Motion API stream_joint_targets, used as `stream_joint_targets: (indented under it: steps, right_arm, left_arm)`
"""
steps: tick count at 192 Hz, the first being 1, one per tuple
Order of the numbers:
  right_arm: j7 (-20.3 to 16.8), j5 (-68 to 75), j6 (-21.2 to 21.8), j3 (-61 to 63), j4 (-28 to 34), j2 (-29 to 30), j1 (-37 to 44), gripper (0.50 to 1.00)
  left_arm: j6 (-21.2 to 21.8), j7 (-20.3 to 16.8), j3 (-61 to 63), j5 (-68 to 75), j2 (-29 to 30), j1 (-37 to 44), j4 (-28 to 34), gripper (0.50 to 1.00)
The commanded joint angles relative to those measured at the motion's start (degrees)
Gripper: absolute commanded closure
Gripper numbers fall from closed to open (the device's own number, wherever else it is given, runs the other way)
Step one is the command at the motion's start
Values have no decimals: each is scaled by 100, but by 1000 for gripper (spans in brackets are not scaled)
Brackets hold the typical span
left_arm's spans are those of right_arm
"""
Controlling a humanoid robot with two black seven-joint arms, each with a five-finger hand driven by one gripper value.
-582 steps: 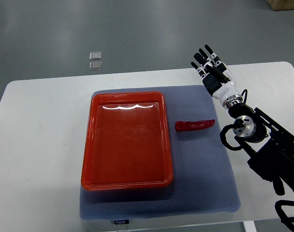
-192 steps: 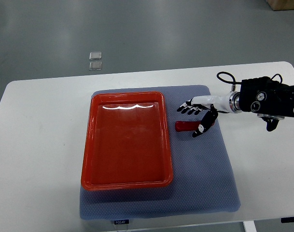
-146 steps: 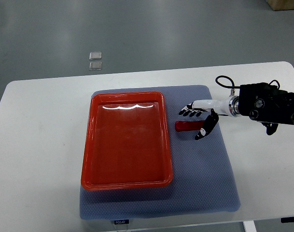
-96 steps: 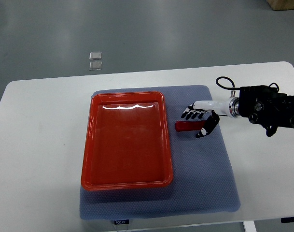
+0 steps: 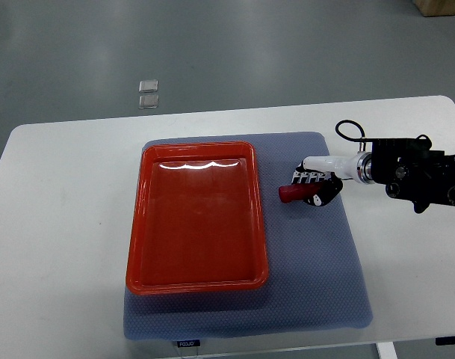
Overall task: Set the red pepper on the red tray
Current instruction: 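Lift the pepper with the right hand and carry it over the tray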
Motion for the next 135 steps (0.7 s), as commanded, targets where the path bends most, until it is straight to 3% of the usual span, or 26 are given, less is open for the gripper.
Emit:
stream_joint_targets:
  steps: [1, 42, 75, 135]
  right_arm:
    - [3, 33, 25, 22, 45, -101, 253, 1000]
    - [3, 95, 87, 22, 107, 48, 755, 1000]
    - [3, 271, 43, 13, 45, 558, 930, 1000]
    - [-5, 534, -89, 22, -807, 2201, 860, 1000]
  left_arm:
    - [0, 0, 0, 0, 0, 0, -1, 500]
    - [0, 0, 0, 0, 0, 0, 26, 500]
    - [0, 0, 0, 0, 0, 0, 17, 500]
    - [0, 9, 9, 0, 0, 8, 17, 500]
